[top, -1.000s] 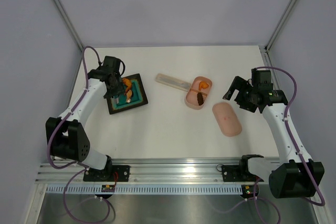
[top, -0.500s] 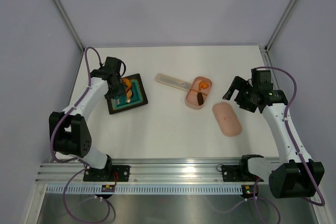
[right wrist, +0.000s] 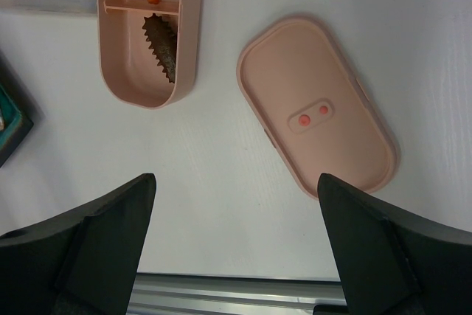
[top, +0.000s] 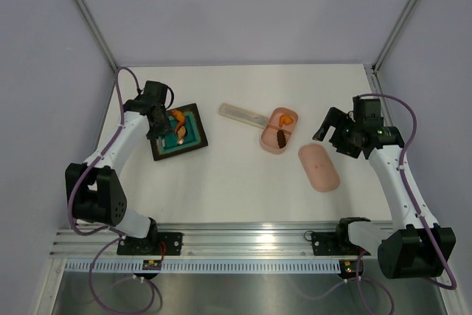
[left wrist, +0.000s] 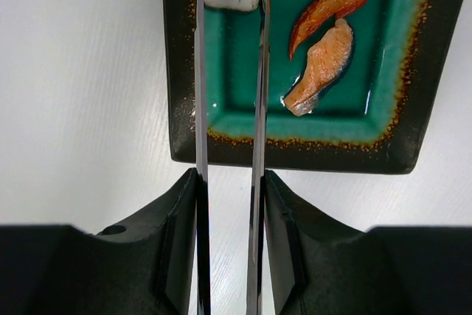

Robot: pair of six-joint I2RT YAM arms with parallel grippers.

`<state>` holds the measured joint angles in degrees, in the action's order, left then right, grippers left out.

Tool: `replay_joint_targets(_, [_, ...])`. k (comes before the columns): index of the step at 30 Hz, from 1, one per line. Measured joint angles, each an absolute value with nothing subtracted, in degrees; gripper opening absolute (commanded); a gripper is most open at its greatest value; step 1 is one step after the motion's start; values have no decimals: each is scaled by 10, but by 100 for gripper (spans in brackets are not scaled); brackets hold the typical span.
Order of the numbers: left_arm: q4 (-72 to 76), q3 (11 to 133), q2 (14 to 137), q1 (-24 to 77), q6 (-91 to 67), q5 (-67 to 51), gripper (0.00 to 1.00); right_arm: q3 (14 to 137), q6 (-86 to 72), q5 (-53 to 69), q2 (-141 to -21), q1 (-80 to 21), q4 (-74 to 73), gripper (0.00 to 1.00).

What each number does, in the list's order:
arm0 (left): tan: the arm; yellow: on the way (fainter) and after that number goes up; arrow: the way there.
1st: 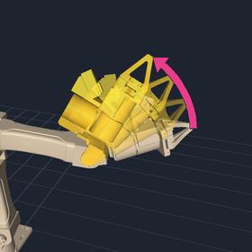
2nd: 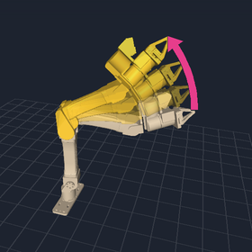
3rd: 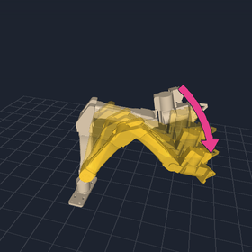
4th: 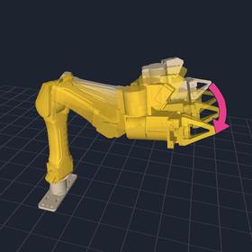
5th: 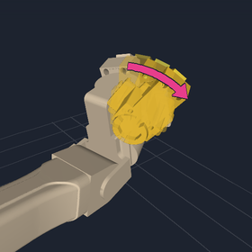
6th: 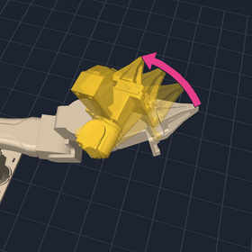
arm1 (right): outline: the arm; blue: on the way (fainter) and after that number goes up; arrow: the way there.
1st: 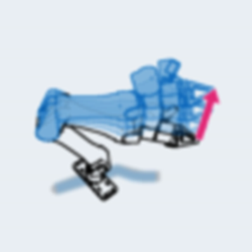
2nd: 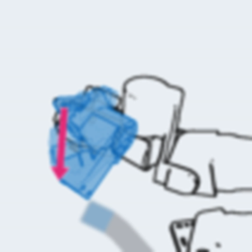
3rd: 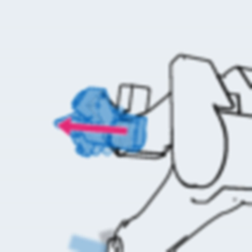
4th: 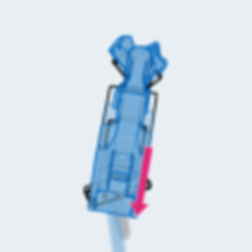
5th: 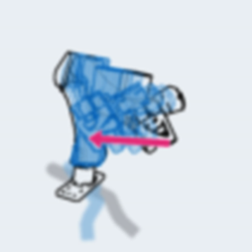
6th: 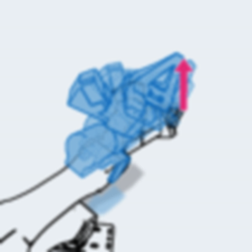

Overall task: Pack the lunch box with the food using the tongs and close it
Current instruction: Pick up the fake food from the plate, then place the fake food in the packing box.

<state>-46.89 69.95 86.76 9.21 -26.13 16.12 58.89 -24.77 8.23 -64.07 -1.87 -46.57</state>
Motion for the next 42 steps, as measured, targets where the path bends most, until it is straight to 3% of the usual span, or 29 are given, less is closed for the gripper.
replay_joint_targets(11, [-517, 756, 721, 99, -218, 102, 6, 589, -249, 81, -641, -19, -465, 99])
replay_joint_targets(20, [-531, 756, 704, 244, -219, 46, 6, 589, -249, 81, -646, -19, -465, 99])
replay_joint_targets(30, [-492, 776, 802, 402, -254, 27, 5, 589, -253, 80, -647, -19, -464, 99])
replay_joint_targets(42, [-439, 865, 938, 461, -271, 14, 6, 589, -253, 70, -648, -19, -464, 99])
